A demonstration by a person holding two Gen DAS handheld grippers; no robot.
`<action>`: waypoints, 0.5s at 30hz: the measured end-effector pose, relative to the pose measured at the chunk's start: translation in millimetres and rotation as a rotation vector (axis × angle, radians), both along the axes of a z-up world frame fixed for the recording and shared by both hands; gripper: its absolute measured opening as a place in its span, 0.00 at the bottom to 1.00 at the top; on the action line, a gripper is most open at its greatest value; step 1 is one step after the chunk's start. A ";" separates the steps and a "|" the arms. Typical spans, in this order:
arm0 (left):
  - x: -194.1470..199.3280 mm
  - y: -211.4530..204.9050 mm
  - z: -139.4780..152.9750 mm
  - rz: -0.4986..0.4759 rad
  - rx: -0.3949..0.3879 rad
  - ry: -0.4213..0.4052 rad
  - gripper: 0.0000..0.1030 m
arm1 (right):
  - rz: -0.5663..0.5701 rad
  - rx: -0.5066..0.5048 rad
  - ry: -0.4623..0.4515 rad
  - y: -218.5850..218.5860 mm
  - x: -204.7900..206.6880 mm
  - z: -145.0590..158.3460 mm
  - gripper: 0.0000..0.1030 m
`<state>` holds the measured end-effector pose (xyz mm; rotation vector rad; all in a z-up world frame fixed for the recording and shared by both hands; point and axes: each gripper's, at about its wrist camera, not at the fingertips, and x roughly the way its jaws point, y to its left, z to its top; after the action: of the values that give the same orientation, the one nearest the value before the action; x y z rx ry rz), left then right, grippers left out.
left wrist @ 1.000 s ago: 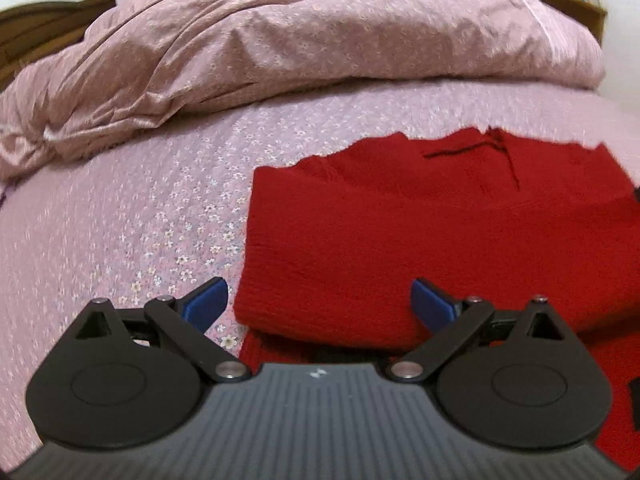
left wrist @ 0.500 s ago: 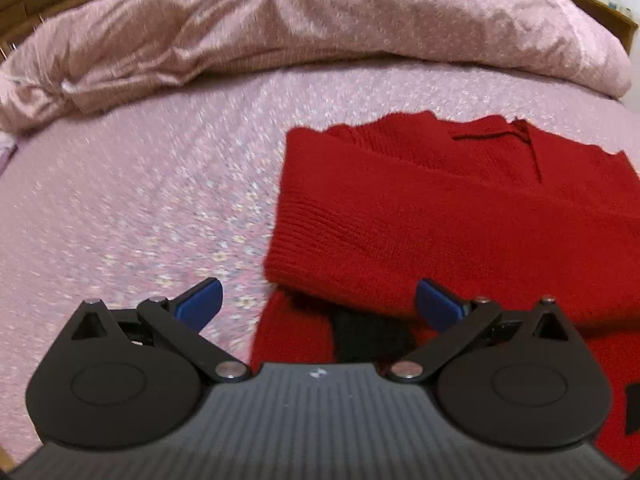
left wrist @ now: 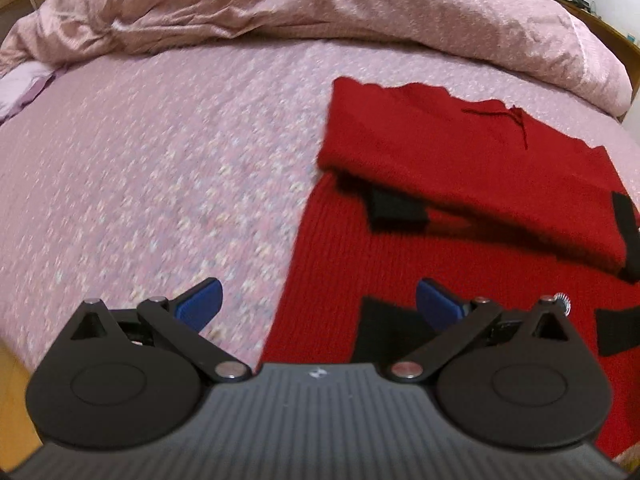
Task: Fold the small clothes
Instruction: 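Move both open grippers over the cardigan to its hem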
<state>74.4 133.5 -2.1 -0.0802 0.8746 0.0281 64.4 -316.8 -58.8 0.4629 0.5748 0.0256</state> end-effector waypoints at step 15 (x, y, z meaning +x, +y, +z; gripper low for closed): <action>-33.0 19.5 -12.8 0.043 -0.029 0.059 1.00 | -0.068 -0.095 0.068 -20.8 -36.2 -9.0 0.69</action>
<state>41.4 153.0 -14.9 -0.1253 0.9319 0.0582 28.2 -337.5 -67.8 0.3919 0.6234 -0.0822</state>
